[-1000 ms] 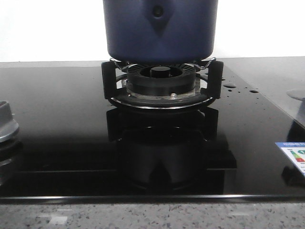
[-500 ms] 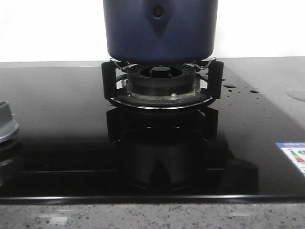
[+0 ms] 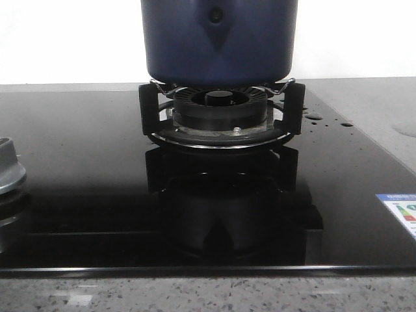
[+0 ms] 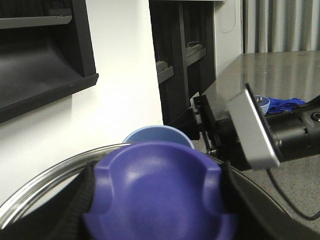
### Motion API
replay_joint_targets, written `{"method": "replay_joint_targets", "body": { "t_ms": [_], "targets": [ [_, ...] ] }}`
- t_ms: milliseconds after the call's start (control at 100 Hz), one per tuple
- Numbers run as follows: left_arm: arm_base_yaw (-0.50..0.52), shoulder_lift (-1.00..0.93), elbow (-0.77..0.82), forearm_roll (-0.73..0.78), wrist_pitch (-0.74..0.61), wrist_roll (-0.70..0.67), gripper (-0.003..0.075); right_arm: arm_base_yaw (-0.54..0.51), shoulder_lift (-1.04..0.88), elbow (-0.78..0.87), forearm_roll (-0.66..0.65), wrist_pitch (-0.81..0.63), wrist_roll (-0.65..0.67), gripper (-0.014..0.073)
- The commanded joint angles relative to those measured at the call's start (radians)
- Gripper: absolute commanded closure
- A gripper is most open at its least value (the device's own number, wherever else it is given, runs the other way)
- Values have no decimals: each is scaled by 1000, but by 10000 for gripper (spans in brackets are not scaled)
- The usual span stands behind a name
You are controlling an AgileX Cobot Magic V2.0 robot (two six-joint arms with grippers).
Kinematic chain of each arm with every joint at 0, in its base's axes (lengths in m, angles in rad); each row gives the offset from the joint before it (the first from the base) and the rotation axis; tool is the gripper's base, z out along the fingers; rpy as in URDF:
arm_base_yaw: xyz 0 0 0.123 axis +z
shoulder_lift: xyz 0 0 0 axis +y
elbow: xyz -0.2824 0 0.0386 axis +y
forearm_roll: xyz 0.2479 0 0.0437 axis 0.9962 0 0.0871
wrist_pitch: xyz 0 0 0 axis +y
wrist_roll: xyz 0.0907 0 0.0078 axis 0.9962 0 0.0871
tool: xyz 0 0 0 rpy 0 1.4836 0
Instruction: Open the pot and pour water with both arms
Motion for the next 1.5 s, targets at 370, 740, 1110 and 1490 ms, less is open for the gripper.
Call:
{"method": "replay_joint_targets", "body": {
  "t_ms": [370,740,1110,1490],
  "targets": [
    [2,-29,-32,-97,-5,-11,490,1,81,-80,-392,-70,-5,388],
    [2,-29,-32,-95,-5,-11,490,1,130,-177,-688,14,-5,388],
    [2,-29,-32,-95,-5,-11,490,4,135,-190,-1014,93,-5,388],
    [2,-29,-32,-93,-5,-11,490,58,135,-254,-1318,142,-5,388]
  ]
}}
